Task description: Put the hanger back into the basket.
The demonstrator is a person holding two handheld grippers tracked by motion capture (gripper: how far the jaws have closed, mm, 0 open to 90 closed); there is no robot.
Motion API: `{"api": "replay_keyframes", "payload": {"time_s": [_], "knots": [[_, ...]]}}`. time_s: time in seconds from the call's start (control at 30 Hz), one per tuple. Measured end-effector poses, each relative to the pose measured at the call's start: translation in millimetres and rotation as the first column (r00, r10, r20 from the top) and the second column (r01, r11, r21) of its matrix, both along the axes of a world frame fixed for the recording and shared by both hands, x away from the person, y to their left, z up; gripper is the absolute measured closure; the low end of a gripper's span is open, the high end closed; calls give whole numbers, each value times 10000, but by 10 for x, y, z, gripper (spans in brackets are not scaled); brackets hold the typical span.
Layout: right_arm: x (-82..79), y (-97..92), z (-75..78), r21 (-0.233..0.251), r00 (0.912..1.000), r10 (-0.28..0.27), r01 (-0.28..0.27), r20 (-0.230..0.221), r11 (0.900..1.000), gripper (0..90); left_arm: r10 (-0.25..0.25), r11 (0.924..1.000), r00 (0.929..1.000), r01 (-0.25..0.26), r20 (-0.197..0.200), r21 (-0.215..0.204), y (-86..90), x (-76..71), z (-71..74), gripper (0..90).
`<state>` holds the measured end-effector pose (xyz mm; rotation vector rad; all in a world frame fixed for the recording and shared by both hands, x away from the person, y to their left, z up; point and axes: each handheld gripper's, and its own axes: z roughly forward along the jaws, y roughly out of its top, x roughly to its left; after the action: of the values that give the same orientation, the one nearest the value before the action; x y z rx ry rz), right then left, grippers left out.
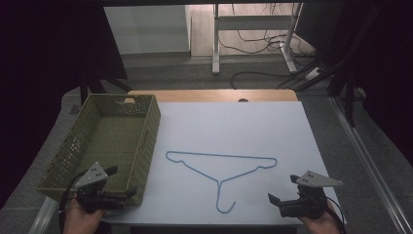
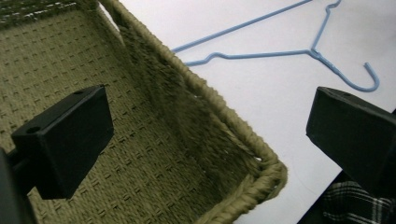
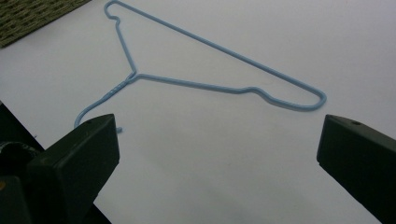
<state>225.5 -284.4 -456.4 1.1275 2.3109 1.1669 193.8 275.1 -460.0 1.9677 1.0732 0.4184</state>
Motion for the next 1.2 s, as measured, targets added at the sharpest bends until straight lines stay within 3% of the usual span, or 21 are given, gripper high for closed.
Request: {"api": "replay_keyframes", "payload": {"time_s": [0.57, 0.77, 1.2], "knots": [[-3, 4, -13, -144, 10000, 0, -1, -63, 9999, 0, 49, 9991, 9999, -43, 141, -423, 37, 8, -13, 14], [-2, -6, -18, -158, 9999, -129, 128, -69, 9998, 0, 88, 9977, 9999, -93, -83, -667, 49, 14, 3, 19], [1, 72, -12, -442, 9999, -106, 104, -36, 9990, 0, -57, 9992, 9999, 62, 119, -404, -12, 26, 75, 24]]}}
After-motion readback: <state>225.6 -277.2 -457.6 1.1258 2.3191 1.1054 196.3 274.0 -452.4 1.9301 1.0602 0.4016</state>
